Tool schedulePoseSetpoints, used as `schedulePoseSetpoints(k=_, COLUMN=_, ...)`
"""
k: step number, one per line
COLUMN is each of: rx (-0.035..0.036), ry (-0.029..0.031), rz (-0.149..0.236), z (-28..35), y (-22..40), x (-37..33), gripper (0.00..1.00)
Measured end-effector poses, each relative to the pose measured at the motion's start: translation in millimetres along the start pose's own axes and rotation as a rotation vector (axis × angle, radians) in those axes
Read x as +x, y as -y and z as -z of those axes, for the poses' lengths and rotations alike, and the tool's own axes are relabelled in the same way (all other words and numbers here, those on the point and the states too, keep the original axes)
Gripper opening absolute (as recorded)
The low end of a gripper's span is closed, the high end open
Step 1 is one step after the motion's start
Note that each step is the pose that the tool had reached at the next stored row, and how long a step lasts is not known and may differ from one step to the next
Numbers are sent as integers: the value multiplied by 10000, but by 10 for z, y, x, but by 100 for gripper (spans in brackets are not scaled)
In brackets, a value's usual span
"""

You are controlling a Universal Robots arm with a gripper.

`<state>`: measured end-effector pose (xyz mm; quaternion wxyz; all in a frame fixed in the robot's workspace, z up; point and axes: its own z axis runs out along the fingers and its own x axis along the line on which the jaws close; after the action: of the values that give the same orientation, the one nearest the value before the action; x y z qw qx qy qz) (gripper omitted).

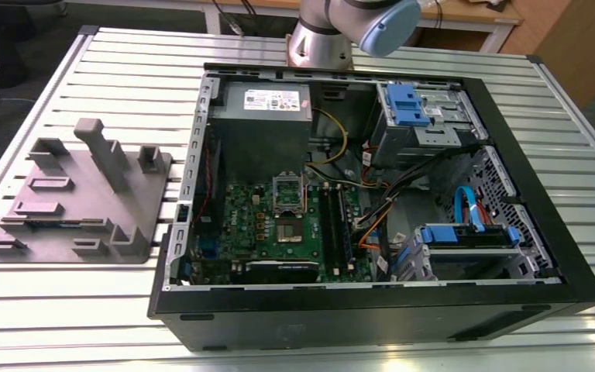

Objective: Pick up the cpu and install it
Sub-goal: 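Pick up the cpu and move it towards the insertion slot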

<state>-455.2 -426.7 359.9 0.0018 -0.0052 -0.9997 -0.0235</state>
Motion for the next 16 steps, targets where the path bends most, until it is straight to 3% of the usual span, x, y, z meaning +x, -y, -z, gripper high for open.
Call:
schedulePoseSetpoints(k=10, rx=0, ry=1, rz=0, z=0, y=-3, x=-244, gripper=47)
schedulePoseSetpoints(k=16, rx=0, ry=0, rz=0, z=1, y=-3, x=-254, gripper=47)
